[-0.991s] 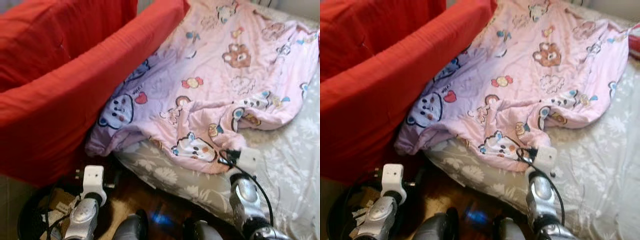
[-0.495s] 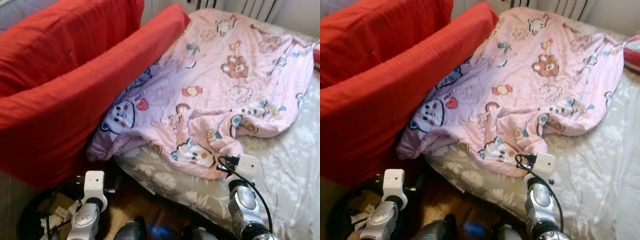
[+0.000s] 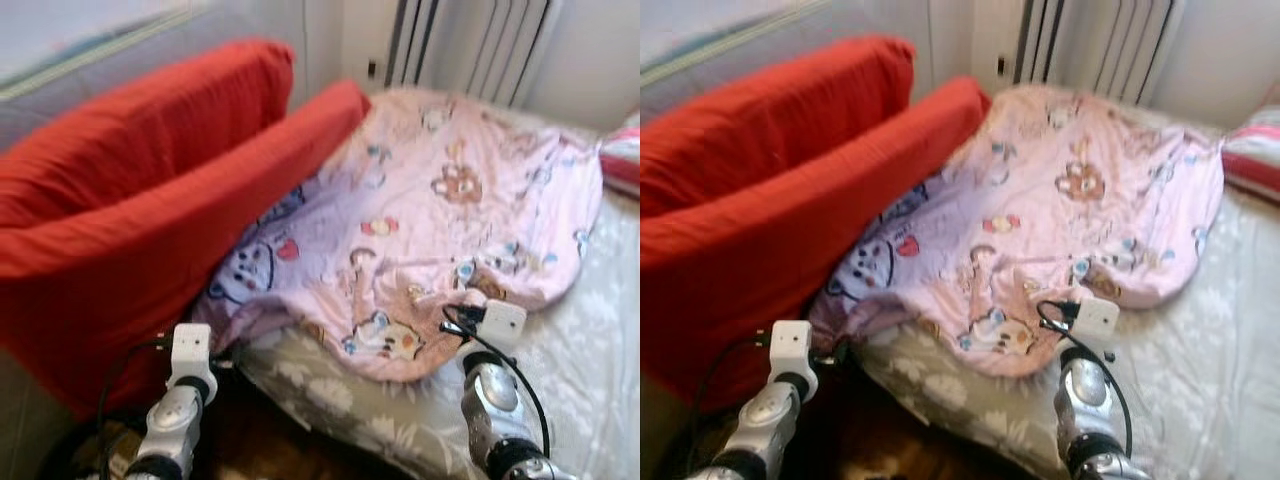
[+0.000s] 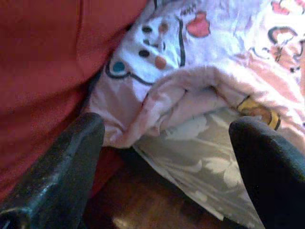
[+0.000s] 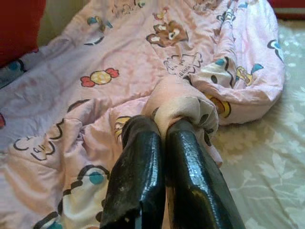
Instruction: Clean up the room
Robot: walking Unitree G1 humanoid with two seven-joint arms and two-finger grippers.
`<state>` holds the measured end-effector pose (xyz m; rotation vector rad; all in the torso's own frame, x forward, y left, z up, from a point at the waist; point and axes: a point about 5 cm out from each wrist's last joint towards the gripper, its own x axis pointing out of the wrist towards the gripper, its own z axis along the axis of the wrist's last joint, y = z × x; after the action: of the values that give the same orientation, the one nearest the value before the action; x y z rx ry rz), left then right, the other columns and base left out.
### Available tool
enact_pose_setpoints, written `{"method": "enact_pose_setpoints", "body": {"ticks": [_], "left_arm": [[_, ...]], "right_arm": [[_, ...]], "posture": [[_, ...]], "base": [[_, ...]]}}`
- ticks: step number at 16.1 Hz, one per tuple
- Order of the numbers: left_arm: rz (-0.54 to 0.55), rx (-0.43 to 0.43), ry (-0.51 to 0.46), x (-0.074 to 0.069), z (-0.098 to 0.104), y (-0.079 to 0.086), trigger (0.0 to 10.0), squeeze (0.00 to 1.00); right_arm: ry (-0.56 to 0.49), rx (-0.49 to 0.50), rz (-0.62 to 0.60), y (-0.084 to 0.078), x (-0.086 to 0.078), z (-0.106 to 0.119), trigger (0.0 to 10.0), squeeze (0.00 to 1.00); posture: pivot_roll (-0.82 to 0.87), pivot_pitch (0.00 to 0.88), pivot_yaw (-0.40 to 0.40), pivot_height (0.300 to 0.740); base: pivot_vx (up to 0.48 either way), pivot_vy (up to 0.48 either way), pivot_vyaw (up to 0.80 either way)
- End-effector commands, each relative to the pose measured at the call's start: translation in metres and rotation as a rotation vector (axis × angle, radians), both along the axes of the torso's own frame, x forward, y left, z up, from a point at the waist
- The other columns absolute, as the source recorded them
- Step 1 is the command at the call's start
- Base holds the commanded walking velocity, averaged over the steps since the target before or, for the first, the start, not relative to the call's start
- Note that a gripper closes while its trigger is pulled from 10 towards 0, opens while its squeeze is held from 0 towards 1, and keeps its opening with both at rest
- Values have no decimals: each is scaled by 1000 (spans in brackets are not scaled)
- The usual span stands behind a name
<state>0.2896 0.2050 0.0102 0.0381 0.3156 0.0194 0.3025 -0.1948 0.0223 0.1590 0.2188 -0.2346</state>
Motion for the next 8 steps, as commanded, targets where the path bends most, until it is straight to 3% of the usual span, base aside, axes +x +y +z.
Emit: {"method": "enact_pose_setpoints", "body": {"ticks": [1, 8], "left_arm": [[-3, 16, 35, -4, -5, 4, 10000, 0], [-18, 17, 51, -20, -17, 6, 10000, 0]], "right_arm": [[14, -1, -13, 1, -8, -7, 10000, 0], [48, -17, 9, 9, -28, -25, 10000, 0]], "posture": [[129, 7, 8, 740], [135, 62, -5, 740]], "base": [[0, 0, 0], [0, 0, 0]]}}
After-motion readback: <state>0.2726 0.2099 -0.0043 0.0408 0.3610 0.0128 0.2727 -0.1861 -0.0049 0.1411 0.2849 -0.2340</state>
